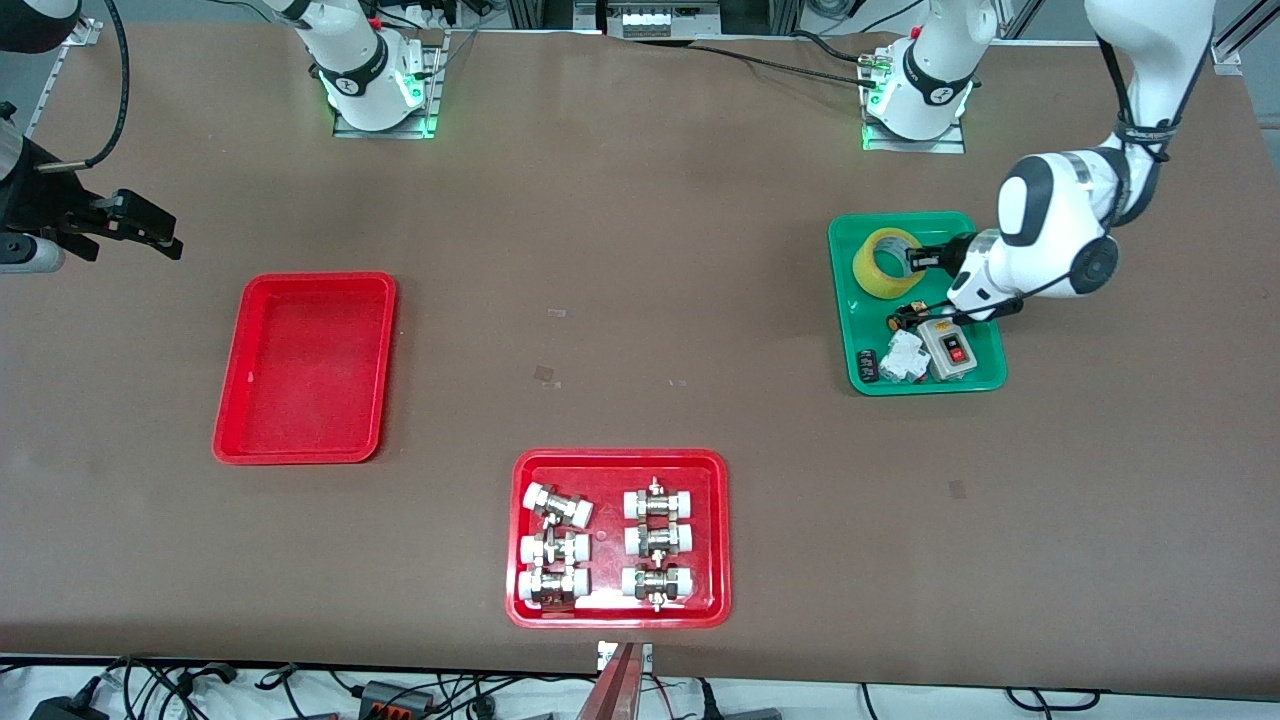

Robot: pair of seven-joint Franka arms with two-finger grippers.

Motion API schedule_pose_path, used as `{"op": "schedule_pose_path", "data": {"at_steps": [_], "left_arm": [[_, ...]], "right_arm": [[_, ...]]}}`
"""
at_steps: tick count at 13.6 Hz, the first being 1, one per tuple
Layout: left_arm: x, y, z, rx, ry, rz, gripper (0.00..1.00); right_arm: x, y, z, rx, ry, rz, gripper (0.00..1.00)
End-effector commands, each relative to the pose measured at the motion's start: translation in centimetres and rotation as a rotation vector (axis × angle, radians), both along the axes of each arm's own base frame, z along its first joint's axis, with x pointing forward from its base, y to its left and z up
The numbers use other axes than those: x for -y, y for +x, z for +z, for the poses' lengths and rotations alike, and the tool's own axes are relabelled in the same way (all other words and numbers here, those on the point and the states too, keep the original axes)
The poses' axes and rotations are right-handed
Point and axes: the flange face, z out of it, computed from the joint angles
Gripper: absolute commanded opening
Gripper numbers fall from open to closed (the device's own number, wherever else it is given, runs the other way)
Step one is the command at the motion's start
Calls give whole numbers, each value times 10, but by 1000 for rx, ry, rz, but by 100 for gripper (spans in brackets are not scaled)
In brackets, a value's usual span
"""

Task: Left arm passes tape to right arm into tray
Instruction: 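Lift the tape with the left gripper while the right gripper reaches toward it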

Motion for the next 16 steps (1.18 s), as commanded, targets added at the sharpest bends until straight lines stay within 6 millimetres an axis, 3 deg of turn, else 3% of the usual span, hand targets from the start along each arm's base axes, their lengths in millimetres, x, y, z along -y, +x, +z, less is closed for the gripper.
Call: {"op": "schedule_pose_path", "data": {"at_steps": [1,3,6,10,12,13,15,16], "left_arm": [[-4,44,70,18,-58,-29,2],[15,64,105,35,-66,-49,1],[74,64,143,20,-210,-89,0],[215,41,222,-36,-460,-146,0],[274,48,255,-11,-608,-113,0],[295,56,270,6,-654,-71,0],[329,71,277,10,-669,10,0],[343,80,272,17,-679,57,0]], "right_arm": [[-3,0,5,-14,0,26,100],[-2,-1,4,-23,2,20,100],[-3,-1,6,-19,6,15,100],[-4,0,7,-9,12,16,100],[-15,11,-14,-43,95,14,100],[-21,15,-13,-40,147,7,100],[-29,19,-18,-51,195,-5,100],[-44,25,-37,-86,195,22,100]]}}
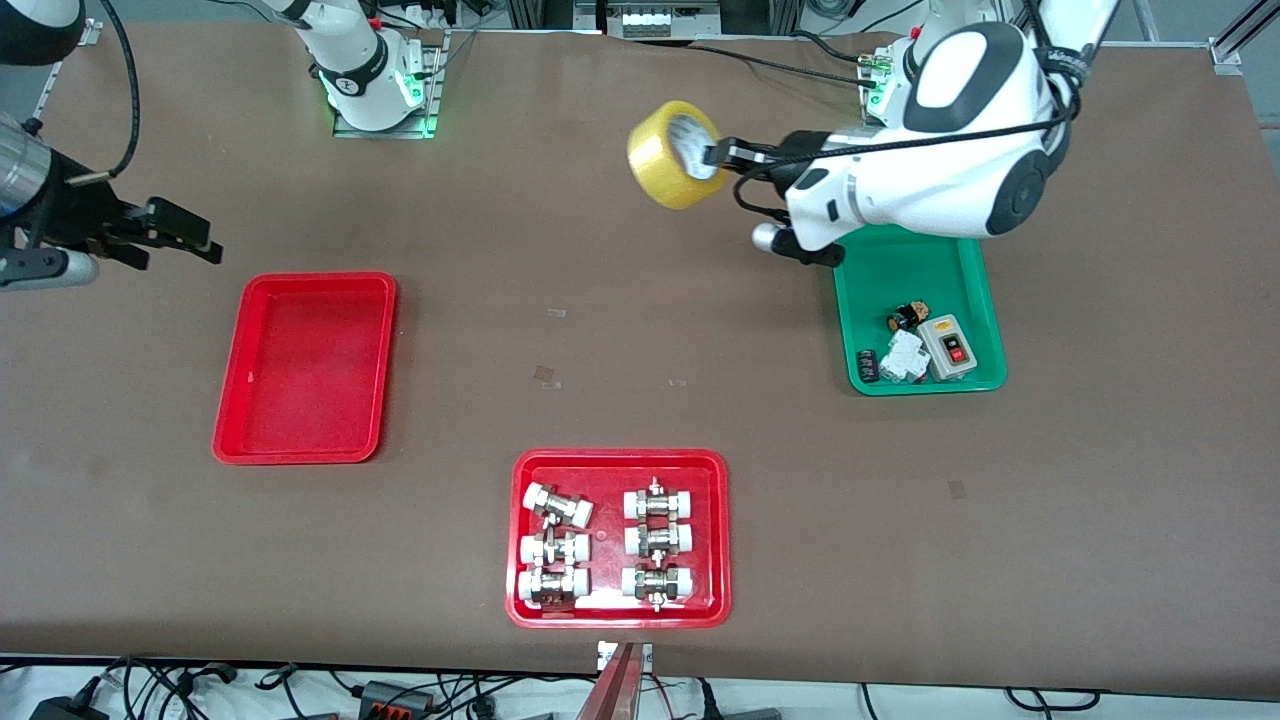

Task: Left arm passes tape to right arm into tray
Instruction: 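Lift the tape with the left gripper while the right gripper reaches toward it, then close the right gripper on the tape held by the left gripper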

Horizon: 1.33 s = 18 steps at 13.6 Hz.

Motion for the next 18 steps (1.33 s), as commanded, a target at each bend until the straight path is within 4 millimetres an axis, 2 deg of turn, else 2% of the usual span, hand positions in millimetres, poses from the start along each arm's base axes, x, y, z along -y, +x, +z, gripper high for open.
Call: {"op": "schedule_pose_path", "data": {"at_steps": [1,2,4,5,7,8,9,11,14,16,18], "left_arm": [[35,33,0,-63,-69,119,0],[39,42,-4,-84,-82,161,0],[56,53,5,-107,-118,187,0],[55,56,8,-110,-119,196,0],[47,61,10,-114,-121,214,0],[45,62,10,-119,-117,219,0],[45,62,12,-119,-117,221,0],[44,62,12,-119,-117,219,0],[39,65,12,-122,-116,222,0],[37,65,13,-121,-115,222,0],[34,67,13,-121,-115,227,0]], "right_arm": [[-38,19,-34,-71,24,77,100],[-47,18,-37,-89,31,87,100],[-74,19,-31,-81,168,86,100],[-86,19,-30,-85,236,82,100],[-148,15,-6,-56,300,154,100],[-188,18,1,-37,310,200,100],[-220,24,17,-11,320,190,100],[-263,33,36,-41,443,97,100],[-308,29,50,7,509,14,100],[-343,13,57,-4,520,-46,100],[-355,9,58,1,529,-64,100]]}}
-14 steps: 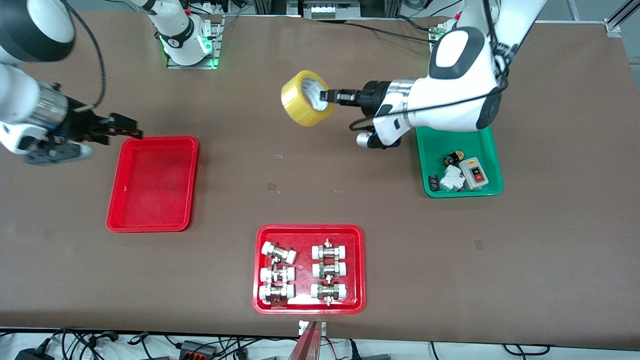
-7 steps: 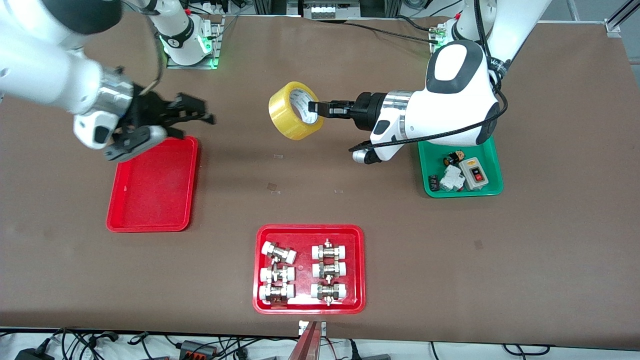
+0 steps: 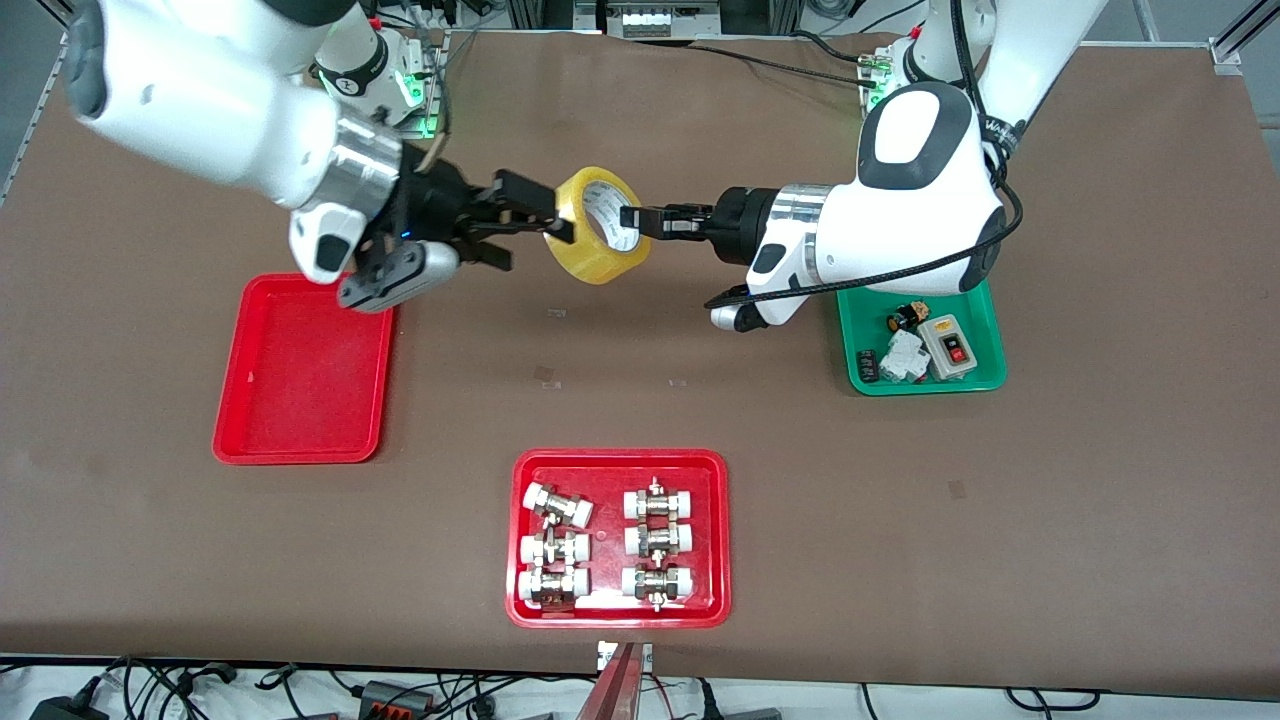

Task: Left arm passes tape to right arm into tray
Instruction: 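Close the right gripper on the tape held by the left gripper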

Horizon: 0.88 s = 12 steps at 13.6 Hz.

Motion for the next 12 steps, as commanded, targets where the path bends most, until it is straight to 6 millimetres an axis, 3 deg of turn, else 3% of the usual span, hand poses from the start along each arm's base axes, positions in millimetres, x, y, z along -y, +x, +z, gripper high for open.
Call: {"op": "schedule_pose_path", "data": {"at_steps": [1,12], "left_arm": [[-4,3,12,-15,-28,-3,0],[-6,3,11,-21,-28,-12,0]], "right_arm": [[-11,-2,7,-13,20,-25,100],[-15,-4,-9,-52,-7,13,100]]}}
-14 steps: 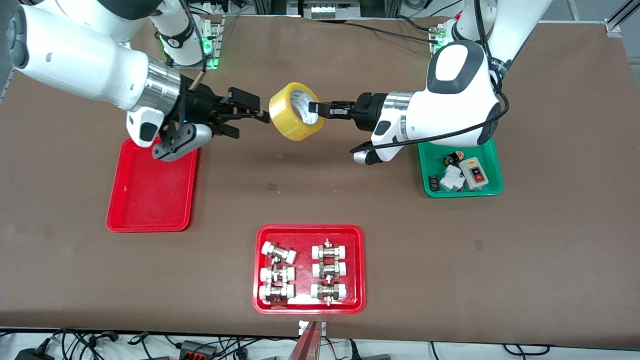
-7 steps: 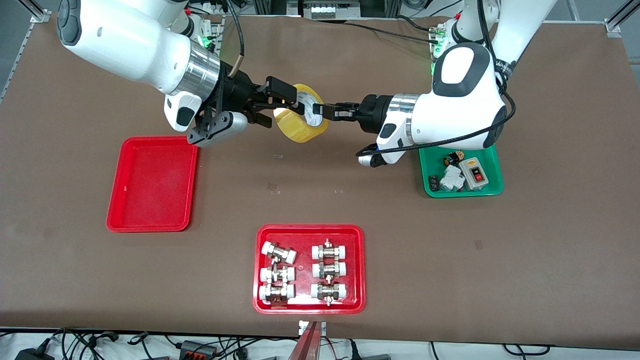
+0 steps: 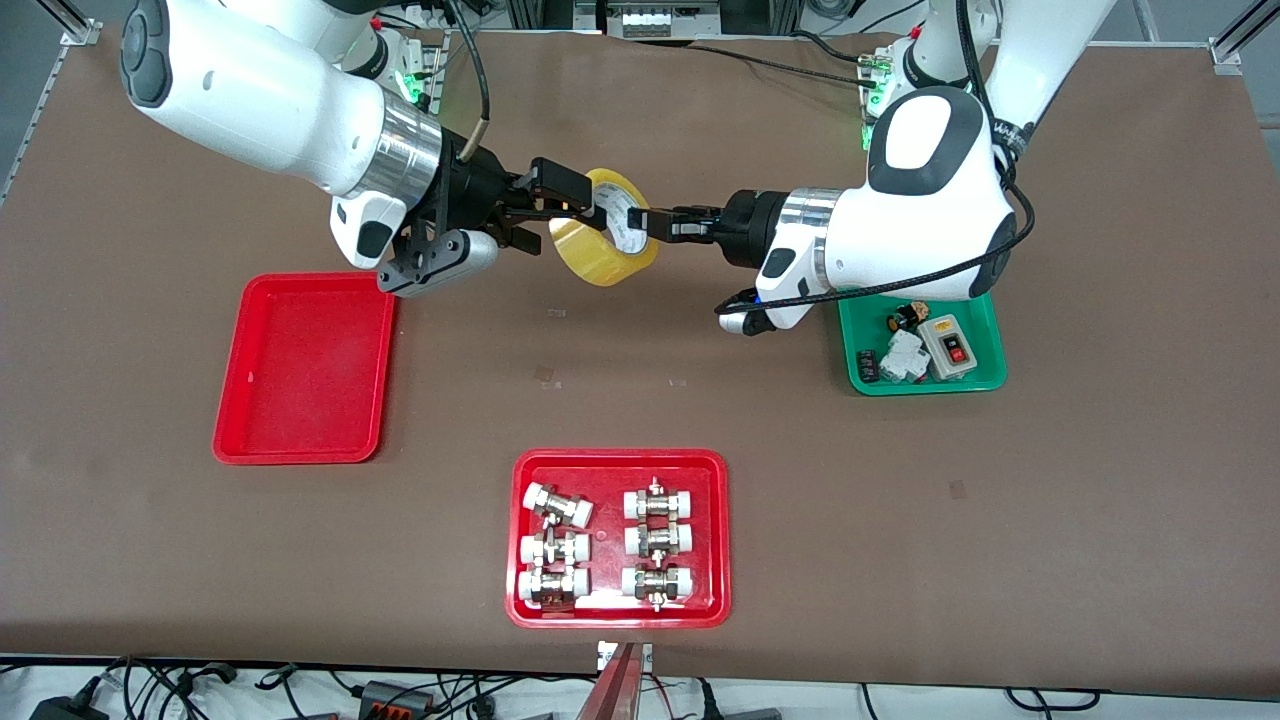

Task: Left arm passes tape to right arm into tray
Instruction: 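Close the right gripper on the tape held by the left gripper, then carry the tape with the right gripper while the left gripper withdraws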

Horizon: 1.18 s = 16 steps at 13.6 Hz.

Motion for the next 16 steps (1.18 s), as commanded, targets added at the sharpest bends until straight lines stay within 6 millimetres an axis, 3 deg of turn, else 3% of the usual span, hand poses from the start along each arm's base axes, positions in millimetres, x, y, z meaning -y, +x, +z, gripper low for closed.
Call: {"op": "schedule_pose_path", "data": {"at_steps": [1,5,6,9,11,16], "left_arm": [[0,1,12,-12,-28,-4,0],[0,1,12,-12,-28,-4,0],[0,1,12,-12,-28,-4,0],[0,2,12,-12,-28,-3,0],[0,2,12,-12,-28,-3,0],[0,1,13,-10,-28,-4,0]], "right_arm": [[-5,0,0,-12,9,9,100],[-5,-1,-1,-21,4,17,100],[-5,-1,-1,-21,4,18,96],[-5,-1,0,-19,6,21,58],[-4,0,0,-19,7,20,42],[-4,0,0,-18,7,21,37]]}}
